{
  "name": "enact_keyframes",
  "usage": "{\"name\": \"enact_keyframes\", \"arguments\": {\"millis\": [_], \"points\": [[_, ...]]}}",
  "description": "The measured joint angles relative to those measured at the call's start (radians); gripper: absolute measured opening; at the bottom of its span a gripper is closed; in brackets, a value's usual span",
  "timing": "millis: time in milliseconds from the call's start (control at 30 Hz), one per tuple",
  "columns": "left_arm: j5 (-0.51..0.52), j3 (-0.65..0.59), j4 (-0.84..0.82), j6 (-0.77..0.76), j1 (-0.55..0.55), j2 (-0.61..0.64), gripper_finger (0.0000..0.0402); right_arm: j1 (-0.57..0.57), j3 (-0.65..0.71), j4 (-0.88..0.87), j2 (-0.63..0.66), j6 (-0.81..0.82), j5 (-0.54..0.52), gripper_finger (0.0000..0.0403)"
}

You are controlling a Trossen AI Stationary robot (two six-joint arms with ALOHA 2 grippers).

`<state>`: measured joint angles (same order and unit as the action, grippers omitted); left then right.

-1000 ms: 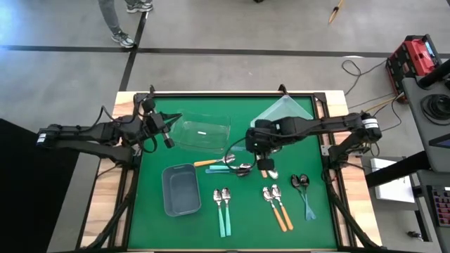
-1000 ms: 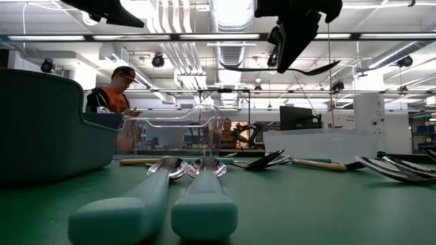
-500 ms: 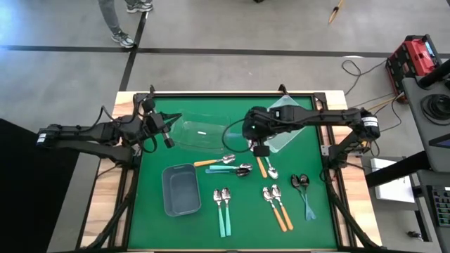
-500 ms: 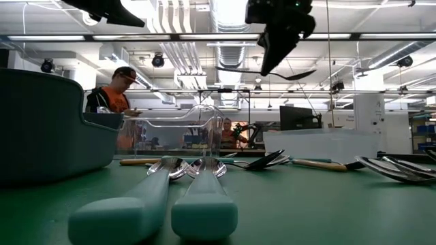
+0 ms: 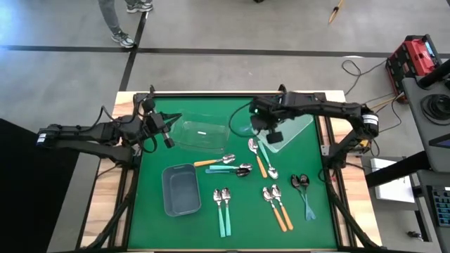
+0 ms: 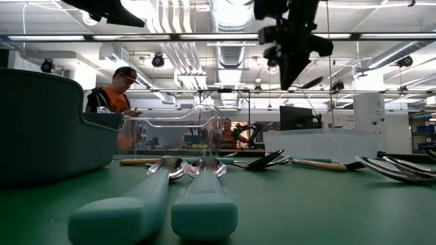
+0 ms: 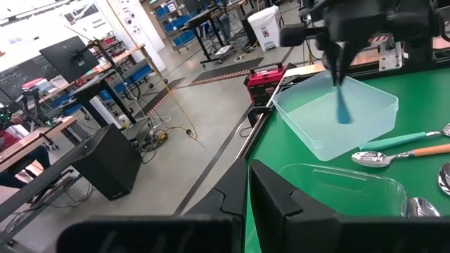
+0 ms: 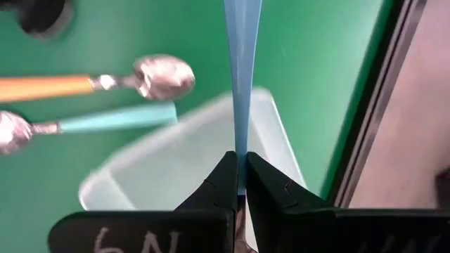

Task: Sort silverware by color (type)
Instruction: Put the blue spoon into the white bin

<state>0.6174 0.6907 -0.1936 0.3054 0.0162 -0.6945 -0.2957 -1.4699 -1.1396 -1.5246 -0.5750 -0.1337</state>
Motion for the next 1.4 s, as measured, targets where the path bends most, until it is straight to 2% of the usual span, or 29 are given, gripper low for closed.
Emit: {"name": "enact_keyframes", "arguments": {"millis": [133, 333, 500, 633, 967, 1033, 1200, 1400], "points": [[0.0, 0.0, 0.0, 0.0, 0.0, 0.0, 0.0, -0.075, 0.003, -0.013, 0.0, -0.006, 0.0, 0.0009], [0.0, 0.0, -0.005, -0.003, 0.0, 0.0, 0.0, -0.147, 0.014, -0.007, 0.0, -0.138, 0.002, 0.0009], [0.0, 0.0, -0.025, -0.014, 0.0, 0.0, 0.0, -0.182, 0.015, -0.004, 0.0, -0.202, 0.012, 0.0009], [0.001, 0.0, -0.023, 0.017, -0.001, 0.0, 0.0, -0.22, 0.034, -0.008, 0.002, -0.208, 0.067, 0.0009], [0.004, 0.0, 0.0, 0.051, -0.001, 0.0, 0.0, -0.24, 0.139, -0.011, 0.047, -0.216, 0.053, 0.0009], [0.004, 0.0, 0.0, 0.047, -0.001, 0.0, 0.0, -0.24, 0.164, -0.012, 0.053, -0.202, 0.03, 0.0009], [0.004, 0.0, -0.001, 0.042, -0.001, -0.004, 0.0, -0.24, 0.223, -0.013, 0.049, -0.202, -0.106, 0.0009], [0.004, 0.0, -0.001, 0.045, -0.001, -0.005, 0.0, -0.24, 0.258, -0.002, 0.037, -0.22, -0.114, 0.0009]]}}
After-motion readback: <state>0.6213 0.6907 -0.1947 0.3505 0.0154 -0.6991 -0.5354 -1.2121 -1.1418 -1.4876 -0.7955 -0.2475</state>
